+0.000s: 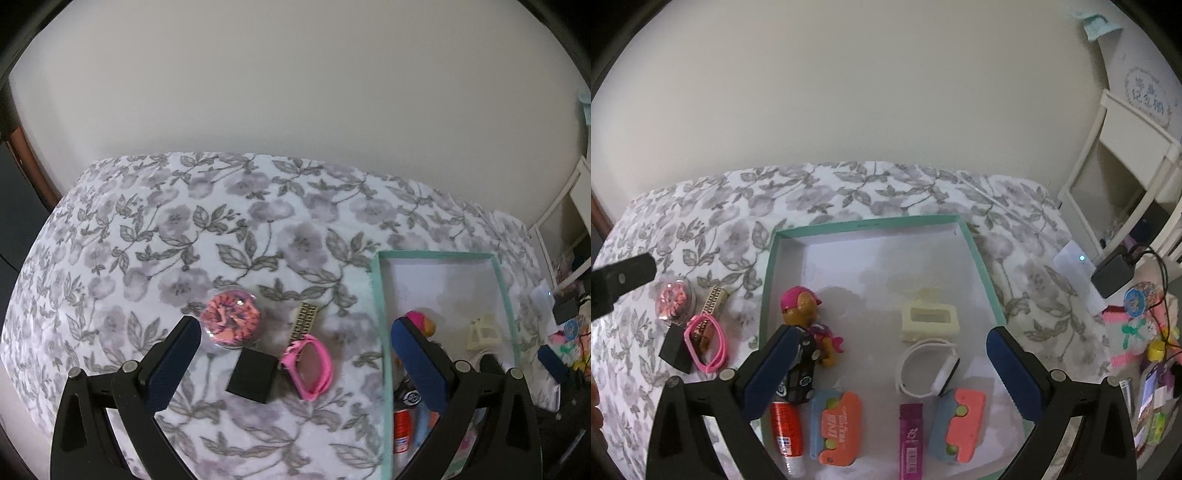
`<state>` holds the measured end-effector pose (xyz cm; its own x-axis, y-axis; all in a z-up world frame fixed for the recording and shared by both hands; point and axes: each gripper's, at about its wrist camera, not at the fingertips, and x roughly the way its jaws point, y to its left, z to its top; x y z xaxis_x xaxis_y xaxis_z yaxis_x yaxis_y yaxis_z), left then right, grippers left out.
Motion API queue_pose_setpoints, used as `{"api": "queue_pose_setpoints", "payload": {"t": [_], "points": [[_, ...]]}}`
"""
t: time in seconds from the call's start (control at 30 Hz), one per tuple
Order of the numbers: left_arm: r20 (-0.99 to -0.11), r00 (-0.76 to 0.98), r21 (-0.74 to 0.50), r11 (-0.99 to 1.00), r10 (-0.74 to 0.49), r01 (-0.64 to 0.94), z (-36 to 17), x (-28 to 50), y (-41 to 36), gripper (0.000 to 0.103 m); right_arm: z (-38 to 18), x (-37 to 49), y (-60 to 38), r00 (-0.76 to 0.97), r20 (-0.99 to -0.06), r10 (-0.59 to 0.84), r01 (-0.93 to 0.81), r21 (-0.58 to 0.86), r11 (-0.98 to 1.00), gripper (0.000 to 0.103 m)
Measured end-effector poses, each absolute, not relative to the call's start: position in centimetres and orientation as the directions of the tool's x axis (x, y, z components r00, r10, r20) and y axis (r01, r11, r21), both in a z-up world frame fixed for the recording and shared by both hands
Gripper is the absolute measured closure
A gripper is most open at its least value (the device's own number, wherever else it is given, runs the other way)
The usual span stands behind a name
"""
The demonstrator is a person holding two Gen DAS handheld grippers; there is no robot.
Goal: Organize rigid objects
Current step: 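Move both open grippers back over the remaining items beside the tray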
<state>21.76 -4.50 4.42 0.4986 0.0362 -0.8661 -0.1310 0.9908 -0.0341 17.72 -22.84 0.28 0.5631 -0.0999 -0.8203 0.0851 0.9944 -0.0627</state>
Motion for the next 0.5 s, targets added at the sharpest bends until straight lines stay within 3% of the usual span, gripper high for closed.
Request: {"api": "queue_pose_setpoints", "payload": {"t": [0.23,0.5], "points": [[-0.866,0.5,-0.114,0.981,-0.022,-0.154,4.3,21.8,-0.4,0.001,1.2,17.5,-23.6,0.593,-0.804,-0.033,0.134,0.058,0.989,0.0],[-0.864,0.503,-0.121,0.96,0.025,-0.255,4.2,21.1,5.4,0.001,3.4,18.1,-22.7,0.649,-0.754,-0.104,0.185,0.024,0.982,0.0]]}}
